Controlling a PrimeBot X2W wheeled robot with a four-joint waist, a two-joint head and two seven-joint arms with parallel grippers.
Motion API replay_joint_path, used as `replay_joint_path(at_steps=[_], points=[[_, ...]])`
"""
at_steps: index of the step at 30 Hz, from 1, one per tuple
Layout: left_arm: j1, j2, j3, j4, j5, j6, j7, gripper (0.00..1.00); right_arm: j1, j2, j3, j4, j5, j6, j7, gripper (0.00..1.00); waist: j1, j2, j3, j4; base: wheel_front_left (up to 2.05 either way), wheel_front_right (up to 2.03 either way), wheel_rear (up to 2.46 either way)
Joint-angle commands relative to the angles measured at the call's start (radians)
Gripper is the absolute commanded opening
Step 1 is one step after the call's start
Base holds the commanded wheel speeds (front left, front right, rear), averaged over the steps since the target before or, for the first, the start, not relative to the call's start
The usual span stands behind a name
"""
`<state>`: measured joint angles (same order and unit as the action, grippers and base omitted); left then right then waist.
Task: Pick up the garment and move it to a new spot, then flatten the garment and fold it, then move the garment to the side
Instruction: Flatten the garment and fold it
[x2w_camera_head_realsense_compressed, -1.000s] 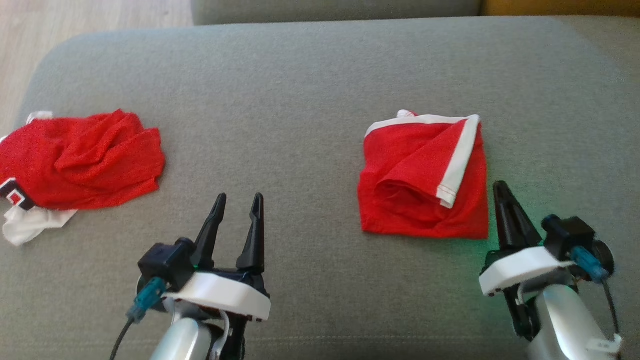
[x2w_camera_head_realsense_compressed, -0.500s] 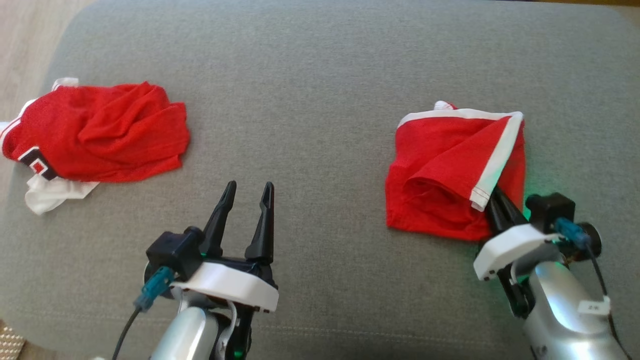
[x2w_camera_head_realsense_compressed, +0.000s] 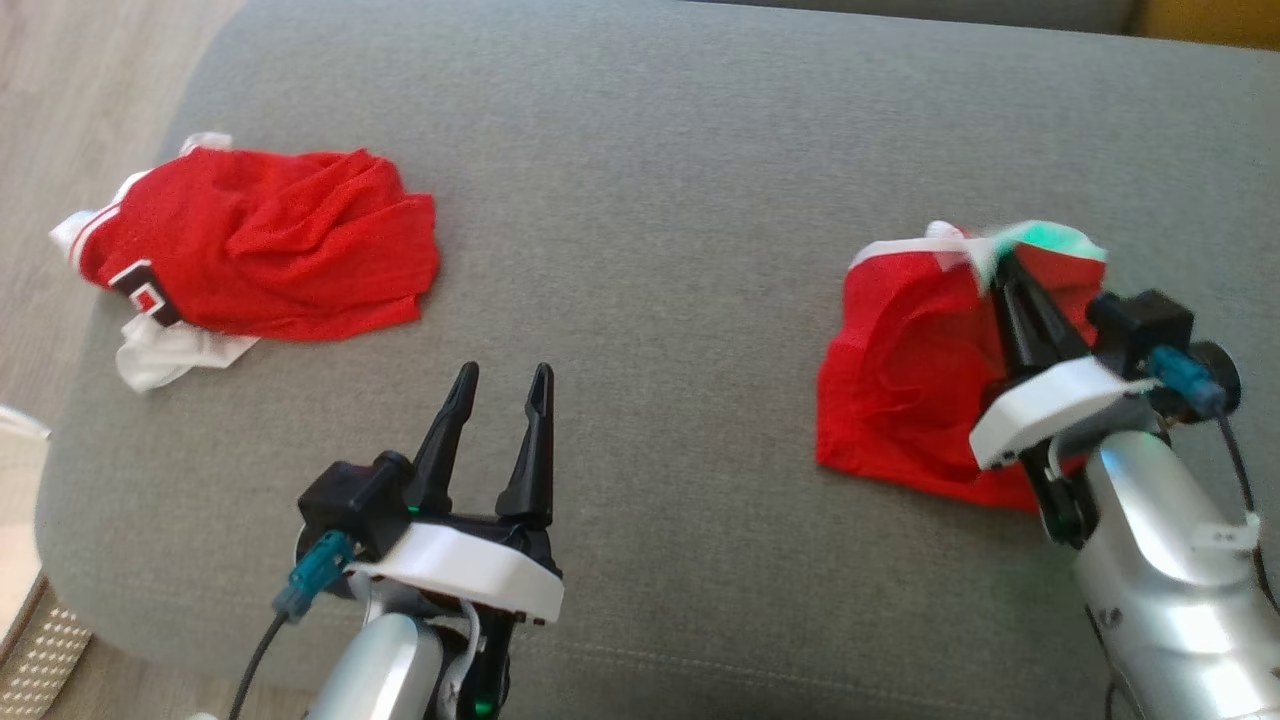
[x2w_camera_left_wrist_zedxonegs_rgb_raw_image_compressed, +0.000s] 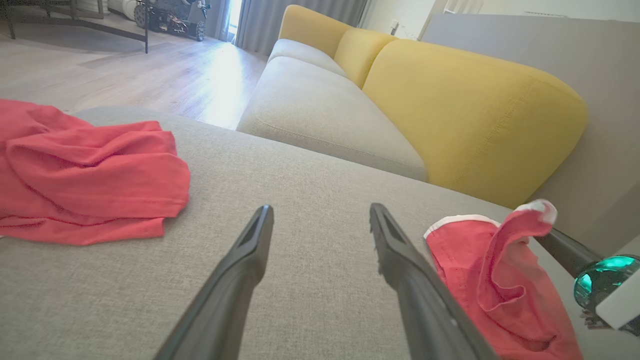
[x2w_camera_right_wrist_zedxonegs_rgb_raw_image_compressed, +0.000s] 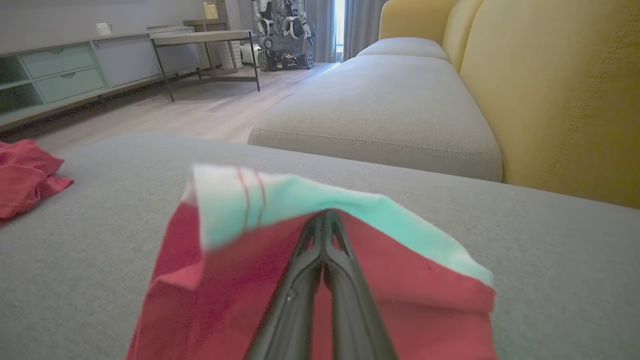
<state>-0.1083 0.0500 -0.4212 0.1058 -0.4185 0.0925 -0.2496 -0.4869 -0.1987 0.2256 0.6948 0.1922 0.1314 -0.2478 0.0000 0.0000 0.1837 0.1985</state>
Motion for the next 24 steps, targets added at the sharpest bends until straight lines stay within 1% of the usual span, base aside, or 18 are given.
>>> replay_joint_path(at_steps=[1, 5, 9, 12, 18, 24], points=[[-0.031, 0.000, 0.023, -0.034, -0.007, 0.007, -0.012, 1.00, -0.046, -0.001, 0.039, -0.013, 0.027, -0.001, -0.008, 0.00, 0.0000, 0.0000, 0.006, 0.018, 0.00, 0.00, 0.00], [-0.038, 0.000, 0.014, -0.040, -0.015, 0.010, -0.012, 1.00, -0.092, -0.026, 0.088, 0.039, 0.037, -0.001, 0.019, 0.00, 0.0000, 0.0000, 0.022, 0.047, 0.00, 0.00, 0.00], [-0.039, 0.000, 0.012, -0.043, -0.024, 0.015, -0.012, 1.00, -0.123, -0.038, 0.135, 0.111, 0.058, -0.001, 0.059, 0.00, 0.0000, 0.0000, 0.029, 0.065, 0.00, 0.00, 0.00], [-0.039, 0.000, 0.013, -0.042, -0.025, 0.019, -0.012, 1.00, -0.142, -0.034, 0.156, 0.137, 0.091, -0.001, 0.050, 0.00, 0.0000, 0.0000, 0.026, 0.064, 0.00, 0.00, 0.00], [-0.031, 0.000, 0.024, -0.037, -0.017, 0.017, -0.012, 1.00, -0.155, -0.026, 0.193, 0.137, 0.131, -0.001, 0.018, 0.00, 0.0000, 0.0000, -0.003, 0.033, 0.00, 0.00, 0.00], [-0.019, 0.000, 0.052, -0.036, 0.000, 0.010, -0.012, 1.00, -0.127, -0.030, 0.202, 0.063, 0.165, -0.001, -0.007, 0.00, 0.0000, 0.0000, -0.053, -0.033, 0.00, 0.00, 0.00]])
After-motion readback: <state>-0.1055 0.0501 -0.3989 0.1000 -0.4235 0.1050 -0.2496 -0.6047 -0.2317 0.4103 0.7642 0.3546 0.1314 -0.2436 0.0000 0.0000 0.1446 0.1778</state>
